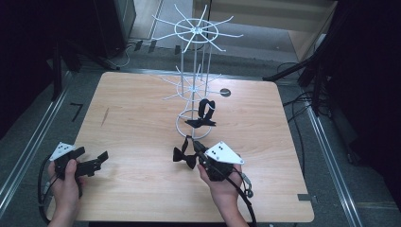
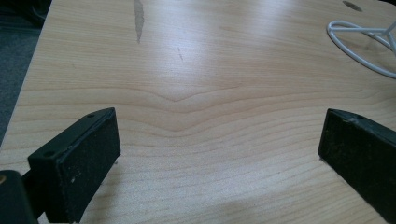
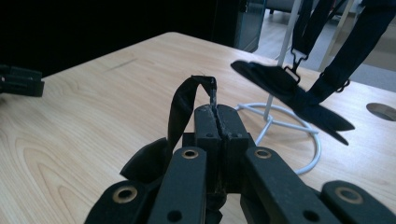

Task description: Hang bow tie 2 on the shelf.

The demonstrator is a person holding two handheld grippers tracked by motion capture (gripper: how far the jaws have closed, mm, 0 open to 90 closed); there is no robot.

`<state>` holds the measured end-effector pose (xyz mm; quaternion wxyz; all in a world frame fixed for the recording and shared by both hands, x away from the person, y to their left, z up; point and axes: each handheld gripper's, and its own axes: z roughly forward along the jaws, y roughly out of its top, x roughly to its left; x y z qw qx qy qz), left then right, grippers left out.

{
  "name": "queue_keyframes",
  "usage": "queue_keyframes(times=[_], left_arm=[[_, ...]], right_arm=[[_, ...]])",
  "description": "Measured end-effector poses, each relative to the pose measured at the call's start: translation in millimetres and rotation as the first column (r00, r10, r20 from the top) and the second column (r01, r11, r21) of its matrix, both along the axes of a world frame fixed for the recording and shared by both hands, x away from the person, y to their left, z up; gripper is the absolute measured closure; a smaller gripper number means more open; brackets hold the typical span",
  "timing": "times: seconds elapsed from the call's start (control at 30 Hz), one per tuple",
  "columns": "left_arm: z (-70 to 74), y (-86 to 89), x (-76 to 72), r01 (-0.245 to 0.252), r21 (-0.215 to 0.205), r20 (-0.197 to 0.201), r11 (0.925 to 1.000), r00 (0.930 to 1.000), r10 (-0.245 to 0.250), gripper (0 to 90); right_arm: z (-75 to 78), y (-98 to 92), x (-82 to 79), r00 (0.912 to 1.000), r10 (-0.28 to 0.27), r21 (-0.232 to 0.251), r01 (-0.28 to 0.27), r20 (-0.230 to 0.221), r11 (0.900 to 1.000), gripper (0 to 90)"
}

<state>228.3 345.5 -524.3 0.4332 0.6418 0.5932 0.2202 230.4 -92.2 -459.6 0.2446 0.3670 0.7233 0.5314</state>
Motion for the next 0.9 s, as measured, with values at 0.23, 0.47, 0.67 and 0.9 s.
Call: queue_keyframes(times=[0.23, 0.47, 0.67, 0.9], left_arm=[[0.0, 0.0, -0.3, 0.002, 0.001, 0.000, 1.0000, 1.0000, -0.002, 0.0], [0.0, 0.0, -0.3, 0.001, 0.000, -0.001, 1.0000, 1.0000, -0.001, 0.0], [0.0, 0.0, -0.3, 0.003, -0.001, -0.001, 1.0000, 1.0000, -0.003, 0.0], [0.0, 0.0, -0.4, 0.003, 0.000, -0.001, 1.0000, 1.0000, -0.003, 0.0]], right_arm=[[11.1, -1.8, 2.0, 0.9997, -0.010, 0.021, 0.010, 0.023, 1.000, 89.8], [19.6, -0.4, 3.3, 0.9992, -0.012, 0.037, 0.010, 0.038, 0.999, 89.8], [26.5, 1.0, 5.0, 0.9984, -0.014, 0.041, 0.011, 0.055, 0.999, 89.8], [34.2, 4.6, 6.8, 0.9978, -0.009, 0.048, 0.006, 0.066, 0.999, 89.8]])
